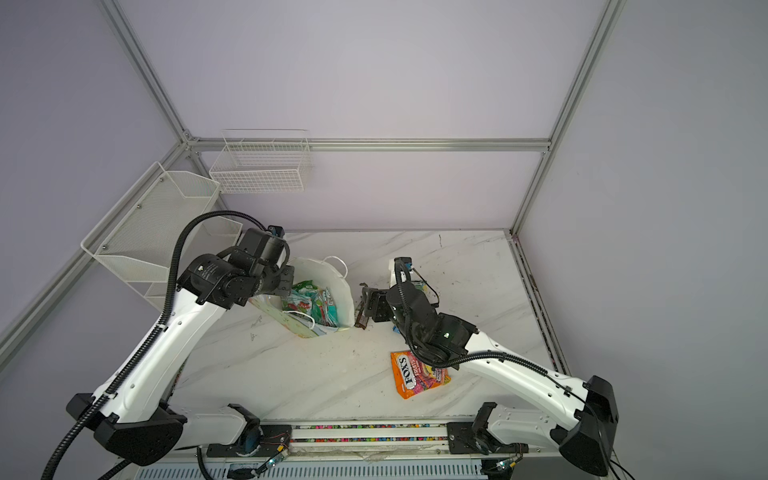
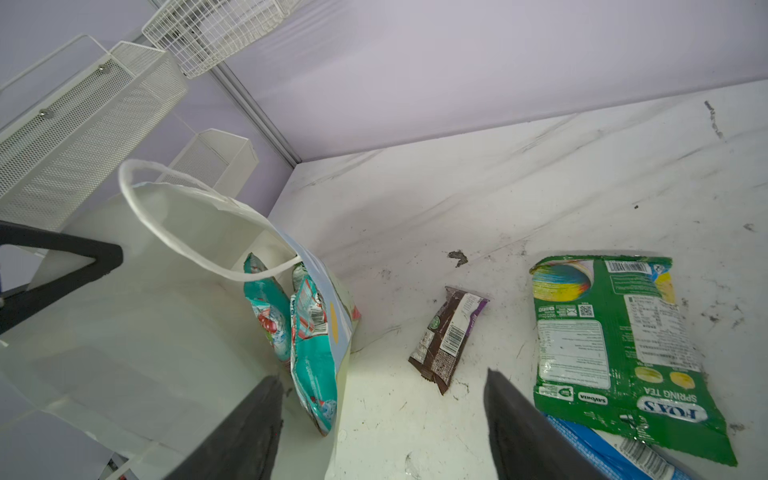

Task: Place the snacks into the paper bag
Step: 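Withdraw the right gripper from the bag toward the brown chocolate bar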

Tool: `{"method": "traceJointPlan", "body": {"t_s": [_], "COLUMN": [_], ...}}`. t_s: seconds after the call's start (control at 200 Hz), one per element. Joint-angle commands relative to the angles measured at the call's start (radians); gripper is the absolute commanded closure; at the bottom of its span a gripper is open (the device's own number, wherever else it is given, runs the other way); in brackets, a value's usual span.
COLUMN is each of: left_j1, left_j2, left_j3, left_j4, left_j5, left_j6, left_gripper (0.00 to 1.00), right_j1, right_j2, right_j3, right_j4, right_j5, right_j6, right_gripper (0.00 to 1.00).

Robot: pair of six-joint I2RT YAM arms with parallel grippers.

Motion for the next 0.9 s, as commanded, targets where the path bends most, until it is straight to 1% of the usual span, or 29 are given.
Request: {"method": "traceJointPlan", "body": {"t_s": [0.0,0.215,0.555,0.81,0.895], "left_j1": [-0.001,-0.001,-0.001,0.0,-0.001], "left_j2": [-0.004,-0.004,-0.007,-0.01,-0.01], "left_j3": [0.061,0.058,0.056,0.052,0.047], "left_j4": [-0.001,0.0,0.0,0.001,0.004], "left_j5": [0.0,-0.001,-0.001,-0.004,-0.004], "left_j6": [0.006,0.008,0.009,0.007,0.009], "left_gripper": [1.0,1.0,1.0,1.0,1.0], "right_j1": [-0.021,-0.059,-0.111,-0.141,-0.148], "right_j2": [-0.009,0.018,0.105,0.199,0.259], "right_j3": [-0.022,-0.037,-0.031,0.0,0.014], "right_j4": [-0.028,-0.027,-0.023,-0.024,-0.024], "right_j5": [-0.033,-0.078,-0.161,-0.231,-0.249], "right_j6": [0.029,0.035,0.033,0.032,0.035], "right_gripper": [0.23,0.22,0.21,0.2,0.2]}}
